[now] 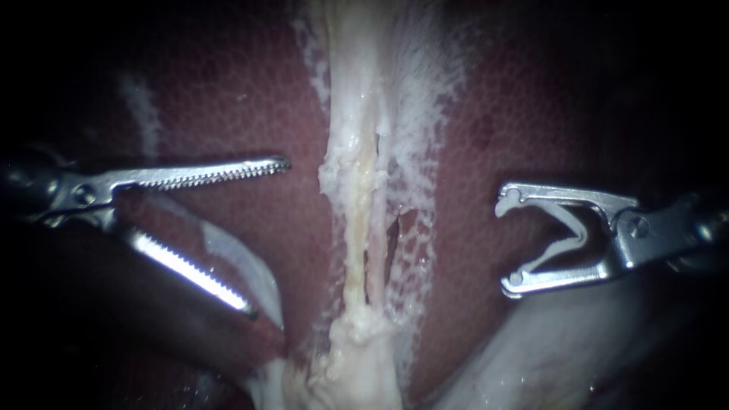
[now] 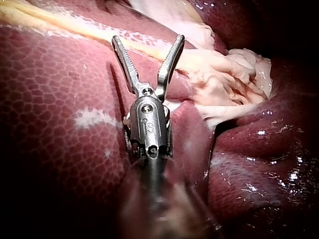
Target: Grabbing gallbladder
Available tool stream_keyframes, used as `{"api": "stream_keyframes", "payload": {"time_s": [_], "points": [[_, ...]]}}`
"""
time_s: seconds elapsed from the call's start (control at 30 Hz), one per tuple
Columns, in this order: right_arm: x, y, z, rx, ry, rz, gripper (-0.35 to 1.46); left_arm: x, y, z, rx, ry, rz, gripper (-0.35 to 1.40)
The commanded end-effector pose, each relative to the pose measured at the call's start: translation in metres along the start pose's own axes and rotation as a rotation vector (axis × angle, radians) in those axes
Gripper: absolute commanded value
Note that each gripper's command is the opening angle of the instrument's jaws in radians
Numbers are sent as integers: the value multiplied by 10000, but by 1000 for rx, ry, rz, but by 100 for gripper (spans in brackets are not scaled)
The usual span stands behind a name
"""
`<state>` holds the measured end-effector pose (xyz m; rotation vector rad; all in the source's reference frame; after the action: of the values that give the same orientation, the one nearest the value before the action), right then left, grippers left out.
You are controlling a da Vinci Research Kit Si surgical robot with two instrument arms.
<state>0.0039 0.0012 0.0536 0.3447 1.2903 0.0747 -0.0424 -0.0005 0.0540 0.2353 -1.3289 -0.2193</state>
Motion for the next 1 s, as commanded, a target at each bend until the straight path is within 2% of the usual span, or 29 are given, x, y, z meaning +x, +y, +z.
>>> {"api": "stream_keyframes", "payload": {"time_s": [0.03,0.2,0.37,0.5,0.57,0.73,1.0], "points": [[0,0,0,0,0,0,60,0,0,0,0,0,0,120],[0,0,0,0,0,0,60,0,0,0,-14,4,0,120],[0,0,0,0,0,0,60,1,2,0,-66,13,-96,118],[0,0,0,0,0,0,60,3,6,4,-96,14,-134,111],[0,0,0,0,0,0,60,5,10,6,-113,24,-160,108],[0,0,1,0,0,0,60,14,19,21,-125,54,-197,101],[0,0,0,0,0,0,60,21,23,38,-135,75,-249,89]]}}
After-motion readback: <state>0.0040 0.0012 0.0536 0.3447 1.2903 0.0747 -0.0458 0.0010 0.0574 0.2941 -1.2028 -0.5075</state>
